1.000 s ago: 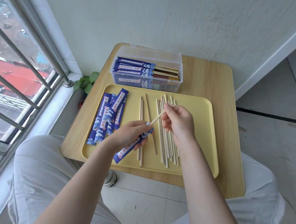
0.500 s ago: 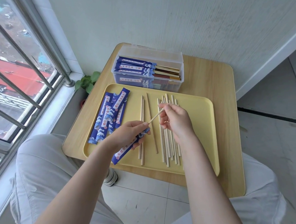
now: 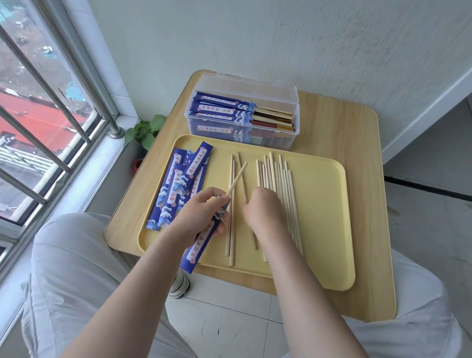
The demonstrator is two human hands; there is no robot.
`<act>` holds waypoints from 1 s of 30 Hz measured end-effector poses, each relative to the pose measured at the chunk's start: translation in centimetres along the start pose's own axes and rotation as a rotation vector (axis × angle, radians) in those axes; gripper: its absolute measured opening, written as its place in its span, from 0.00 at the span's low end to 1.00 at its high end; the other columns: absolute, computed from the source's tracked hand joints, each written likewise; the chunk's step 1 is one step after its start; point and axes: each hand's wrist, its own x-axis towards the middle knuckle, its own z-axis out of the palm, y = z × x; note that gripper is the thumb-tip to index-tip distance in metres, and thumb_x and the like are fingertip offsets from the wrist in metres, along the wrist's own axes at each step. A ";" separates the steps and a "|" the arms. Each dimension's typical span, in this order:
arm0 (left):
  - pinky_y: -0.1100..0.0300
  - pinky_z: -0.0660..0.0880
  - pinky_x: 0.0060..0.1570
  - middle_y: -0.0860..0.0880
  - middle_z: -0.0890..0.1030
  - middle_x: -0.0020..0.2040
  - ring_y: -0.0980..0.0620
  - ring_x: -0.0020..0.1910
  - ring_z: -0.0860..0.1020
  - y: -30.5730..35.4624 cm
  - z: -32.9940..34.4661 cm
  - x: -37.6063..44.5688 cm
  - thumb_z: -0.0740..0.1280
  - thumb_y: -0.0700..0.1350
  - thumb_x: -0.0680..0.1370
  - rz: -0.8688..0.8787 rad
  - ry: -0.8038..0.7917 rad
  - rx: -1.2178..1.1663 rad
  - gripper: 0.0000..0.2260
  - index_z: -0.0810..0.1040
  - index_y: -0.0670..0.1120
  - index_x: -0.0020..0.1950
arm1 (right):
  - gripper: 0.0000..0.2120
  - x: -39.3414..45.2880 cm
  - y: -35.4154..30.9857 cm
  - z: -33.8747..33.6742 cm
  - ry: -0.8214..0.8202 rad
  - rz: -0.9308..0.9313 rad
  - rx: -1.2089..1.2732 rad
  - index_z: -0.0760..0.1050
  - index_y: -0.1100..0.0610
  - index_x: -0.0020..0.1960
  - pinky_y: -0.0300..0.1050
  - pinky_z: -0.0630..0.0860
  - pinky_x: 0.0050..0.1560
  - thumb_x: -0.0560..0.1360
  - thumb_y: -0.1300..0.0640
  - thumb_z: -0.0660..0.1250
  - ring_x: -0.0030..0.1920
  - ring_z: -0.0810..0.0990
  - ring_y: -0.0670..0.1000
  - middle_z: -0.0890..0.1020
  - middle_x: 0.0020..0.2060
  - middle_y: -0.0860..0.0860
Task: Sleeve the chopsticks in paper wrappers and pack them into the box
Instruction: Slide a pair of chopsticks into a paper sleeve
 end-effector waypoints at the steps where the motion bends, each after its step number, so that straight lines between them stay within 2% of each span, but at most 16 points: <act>1: 0.56 0.76 0.33 0.43 0.81 0.37 0.47 0.29 0.76 0.1 0.0 0.0 0.65 0.48 0.82 -0.001 0.008 0.000 0.07 0.75 0.44 0.52 | 0.07 -0.1 0.2 -0.2 -0.026 0.021 0.067 0.73 0.58 0.42 0.42 0.68 0.34 0.78 0.58 0.67 0.36 0.75 0.53 0.77 0.37 0.52; 3: 0.56 0.76 0.33 0.43 0.81 0.37 0.47 0.28 0.76 0.1 0.1 0.0 0.64 0.47 0.83 0.000 0.030 -0.009 0.07 0.74 0.44 0.52 | 0.09 -0.4 0.7 -0.8 -0.107 0.047 0.241 0.71 0.58 0.38 0.41 0.69 0.30 0.75 0.58 0.68 0.29 0.73 0.51 0.78 0.31 0.52; 5: 0.57 0.75 0.31 0.43 0.81 0.36 0.47 0.27 0.75 0.2 0.3 0.0 0.63 0.46 0.83 0.000 0.056 -0.042 0.06 0.73 0.44 0.52 | 0.03 -1.0 1.5 -1.5 -0.201 0.049 0.429 0.76 0.60 0.44 0.41 0.72 0.32 0.73 0.60 0.66 0.27 0.75 0.50 0.82 0.31 0.54; 7: 0.58 0.73 0.29 0.44 0.81 0.35 0.47 0.26 0.74 0.4 0.6 0.1 0.62 0.45 0.84 0.000 0.089 -0.094 0.05 0.72 0.44 0.51 | 0.08 -1.4 2.4 -1.9 -0.266 0.030 0.601 0.77 0.60 0.52 0.44 0.73 0.31 0.73 0.64 0.64 0.29 0.77 0.49 0.83 0.34 0.56; 9: 0.59 0.72 0.28 0.43 0.80 0.34 0.47 0.25 0.73 0.7 0.8 0.1 0.62 0.44 0.84 -0.002 0.113 -0.140 0.05 0.72 0.44 0.50 | 0.11 -1.5 3.0 -2.3 -0.315 -0.004 0.748 0.76 0.60 0.55 0.44 0.73 0.29 0.75 0.68 0.63 0.30 0.78 0.50 0.83 0.38 0.57; 12: 0.58 0.72 0.28 0.43 0.79 0.35 0.47 0.26 0.73 0.9 1.2 0.4 0.62 0.44 0.83 -0.003 0.108 -0.150 0.05 0.73 0.43 0.52 | 0.04 -1.5 3.6 -2.6 -0.352 -0.027 0.922 0.75 0.62 0.54 0.43 0.70 0.26 0.81 0.63 0.62 0.29 0.77 0.52 0.82 0.38 0.58; 14: 0.58 0.73 0.29 0.44 0.79 0.35 0.48 0.26 0.73 1.1 1.3 0.4 0.63 0.45 0.83 -0.007 0.104 -0.139 0.06 0.75 0.42 0.54 | 0.07 -1.4 3.9 -2.6 -0.333 -0.025 0.951 0.75 0.63 0.53 0.42 0.70 0.25 0.83 0.59 0.61 0.28 0.77 0.52 0.82 0.37 0.58; 16: 0.58 0.74 0.30 0.45 0.80 0.35 0.49 0.26 0.74 1.3 1.4 0.3 0.63 0.44 0.82 -0.028 0.140 -0.117 0.08 0.77 0.40 0.55 | 0.10 -1.2 4.0 -2.5 -0.269 -0.015 0.859 0.77 0.63 0.50 0.43 0.72 0.26 0.83 0.57 0.62 0.27 0.78 0.52 0.83 0.35 0.57; 18: 0.58 0.75 0.31 0.45 0.80 0.36 0.50 0.27 0.75 1.3 1.3 0.3 0.65 0.44 0.82 -0.057 0.222 -0.112 0.08 0.79 0.40 0.53 | 0.12 -0.9 3.7 -2.0 -0.161 0.002 0.627 0.77 0.61 0.45 0.42 0.72 0.29 0.81 0.53 0.65 0.24 0.77 0.49 0.83 0.30 0.56; 20: 0.60 0.76 0.31 0.44 0.80 0.39 0.51 0.29 0.76 1.1 1.1 0.4 0.67 0.43 0.80 -0.081 0.320 -0.095 0.06 0.78 0.41 0.50 | 0.13 -0.5 3.2 -1.5 -0.076 0.044 0.392 0.74 0.59 0.40 0.40 0.70 0.28 0.79 0.52 0.66 0.22 0.77 0.47 0.79 0.27 0.54; 22: 0.63 0.76 0.27 0.44 0.80 0.39 0.51 0.29 0.77 0.7 0.8 0.6 0.69 0.41 0.79 -0.084 0.377 0.017 0.04 0.76 0.42 0.47 | 0.14 -0.1 2.4 -0.9 -0.012 0.057 0.217 0.68 0.56 0.38 0.42 0.67 0.29 0.78 0.52 0.68 0.32 0.80 0.54 0.75 0.30 0.52; 23: 0.65 0.75 0.26 0.44 0.80 0.37 0.52 0.29 0.77 0.6 0.7 0.6 0.69 0.40 0.79 -0.080 0.384 0.085 0.04 0.75 0.42 0.46 | 0.13 -0.1 1.9 -0.8 0.014 0.048 0.149 0.68 0.57 0.40 0.43 0.66 0.31 0.78 0.53 0.68 0.37 0.79 0.57 0.75 0.34 0.52; 25: 0.66 0.75 0.25 0.46 0.80 0.35 0.52 0.29 0.77 0.4 0.5 0.8 0.70 0.40 0.78 -0.073 0.380 0.176 0.04 0.76 0.42 0.45 | 0.10 -0.3 0.9 -0.6 0.072 -0.002 0.090 0.72 0.59 0.49 0.44 0.67 0.37 0.79 0.52 0.67 0.43 0.78 0.57 0.77 0.42 0.53; 26: 0.66 0.75 0.25 0.46 0.80 0.34 0.52 0.28 0.78 0.3 0.3 0.9 0.71 0.40 0.77 -0.074 0.377 0.203 0.05 0.76 0.42 0.45 | 0.10 -0.4 0.5 -0.4 0.076 -0.038 0.101 0.73 0.60 0.51 0.44 0.68 0.38 0.79 0.52 0.67 0.43 0.78 0.56 0.78 0.43 0.52; 30: 0.62 0.76 0.27 0.45 0.80 0.34 0.53 0.26 0.77 0.3 0.2 1.6 0.75 0.44 0.74 -0.064 0.359 0.354 0.11 0.75 0.42 0.42 | 0.09 -0.8 -0.2 0.6 -0.032 -0.127 0.134 0.73 0.55 0.47 0.41 0.66 0.32 0.79 0.51 0.68 0.36 0.73 0.47 0.77 0.40 0.48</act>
